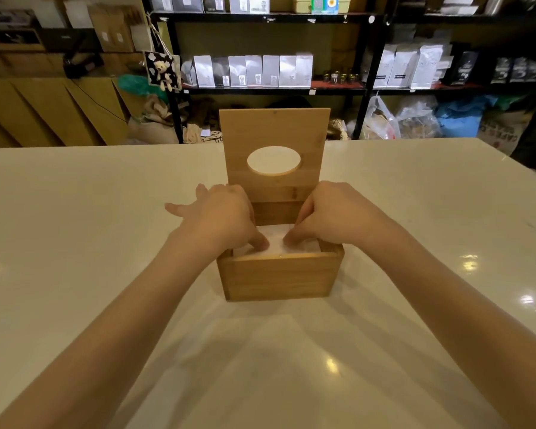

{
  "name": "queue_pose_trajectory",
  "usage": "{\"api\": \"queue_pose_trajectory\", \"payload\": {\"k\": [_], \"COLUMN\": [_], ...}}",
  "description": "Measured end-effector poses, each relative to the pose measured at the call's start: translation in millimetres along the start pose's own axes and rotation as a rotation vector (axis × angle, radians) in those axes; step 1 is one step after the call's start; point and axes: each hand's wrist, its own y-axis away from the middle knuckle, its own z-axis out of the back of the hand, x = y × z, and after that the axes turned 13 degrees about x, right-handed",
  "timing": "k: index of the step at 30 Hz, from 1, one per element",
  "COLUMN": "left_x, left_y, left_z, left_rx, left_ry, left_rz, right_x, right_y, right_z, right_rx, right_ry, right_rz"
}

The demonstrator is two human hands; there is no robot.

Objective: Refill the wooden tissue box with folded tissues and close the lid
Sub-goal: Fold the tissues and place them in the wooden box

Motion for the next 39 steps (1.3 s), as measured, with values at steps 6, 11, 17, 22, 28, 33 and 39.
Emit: {"api": "queue_pose_trajectory", "payload": {"k": [6,11,17,22,28,33,39], "left_x": [-3,-1,9,11,18,28,36], "left_y": [0,0,31,70,94,100,106], "left_z": [-6,-5,9,-5,-47,-67,-83], "left_rx": [-0.053,-0.051,-0.11,-0.284,-0.458,-0.656,-0.689], "left_ry": [-0.092,0.01,0.246,0.226,0.018,0.02,-0.054], "left_rz": [0.048,0.023,-0.197,-0.287,-0.304,-0.424,-0.443], "right_x": [8,3,-6,-20,-31,-38,-47], "right_y": [4,2,34,58,74,78,85], "right_z": [-4,-4,14,10,-20,-57,-84], "right_rx": [-0.067,-0.058,0.07,-0.077,-0.418,-0.597,-0.784], "right_ry": [0.225,0.166,-0.091,-0.149,-0.025,0.09,0.239], "right_rz": [-0.126,-0.093,0.2,0.24,0.33,0.411,0.423]}}
